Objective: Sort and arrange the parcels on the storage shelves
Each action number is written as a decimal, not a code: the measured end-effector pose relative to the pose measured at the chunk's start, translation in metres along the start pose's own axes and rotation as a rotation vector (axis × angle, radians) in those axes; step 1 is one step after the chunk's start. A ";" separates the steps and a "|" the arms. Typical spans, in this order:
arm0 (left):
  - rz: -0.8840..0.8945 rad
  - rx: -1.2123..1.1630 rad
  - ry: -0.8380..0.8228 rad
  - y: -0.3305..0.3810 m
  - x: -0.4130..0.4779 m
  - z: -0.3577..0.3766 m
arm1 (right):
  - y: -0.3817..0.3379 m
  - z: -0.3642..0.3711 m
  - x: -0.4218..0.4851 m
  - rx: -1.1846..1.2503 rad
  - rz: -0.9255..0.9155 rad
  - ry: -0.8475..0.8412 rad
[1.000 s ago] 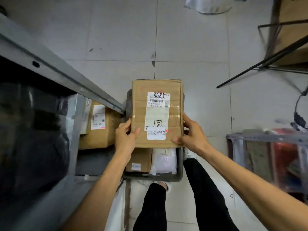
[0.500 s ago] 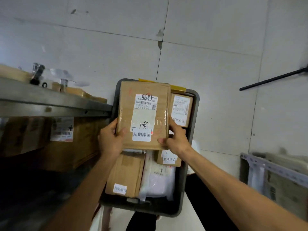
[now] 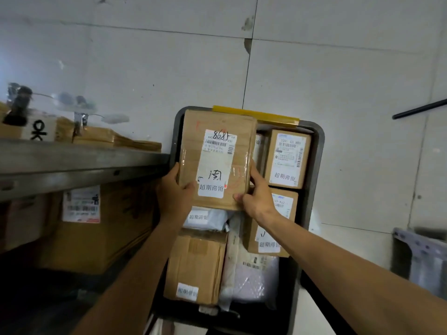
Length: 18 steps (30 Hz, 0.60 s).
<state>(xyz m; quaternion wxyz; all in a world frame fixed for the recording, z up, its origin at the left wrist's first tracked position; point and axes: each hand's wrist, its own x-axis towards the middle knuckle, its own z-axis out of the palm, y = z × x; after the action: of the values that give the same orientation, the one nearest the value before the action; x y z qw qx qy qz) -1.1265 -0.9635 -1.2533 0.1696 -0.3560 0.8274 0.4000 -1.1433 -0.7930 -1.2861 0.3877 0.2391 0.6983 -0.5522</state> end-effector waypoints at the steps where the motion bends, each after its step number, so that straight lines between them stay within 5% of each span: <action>1: -0.011 0.014 0.004 -0.003 0.003 0.002 | 0.001 0.002 0.002 -0.014 0.000 -0.004; 9: -0.029 0.223 0.001 0.005 -0.006 0.001 | -0.016 -0.004 -0.006 -0.322 -0.033 -0.076; 18: 0.111 0.418 -0.092 0.104 -0.071 -0.073 | -0.104 -0.043 -0.085 -0.878 -0.122 -0.148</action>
<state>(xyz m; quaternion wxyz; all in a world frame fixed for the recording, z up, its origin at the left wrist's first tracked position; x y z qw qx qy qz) -1.1525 -0.9440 -1.1119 0.2548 -0.2485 0.9020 0.2443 -1.1849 -0.7729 -1.1528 0.4683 -0.0299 0.8496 -0.2410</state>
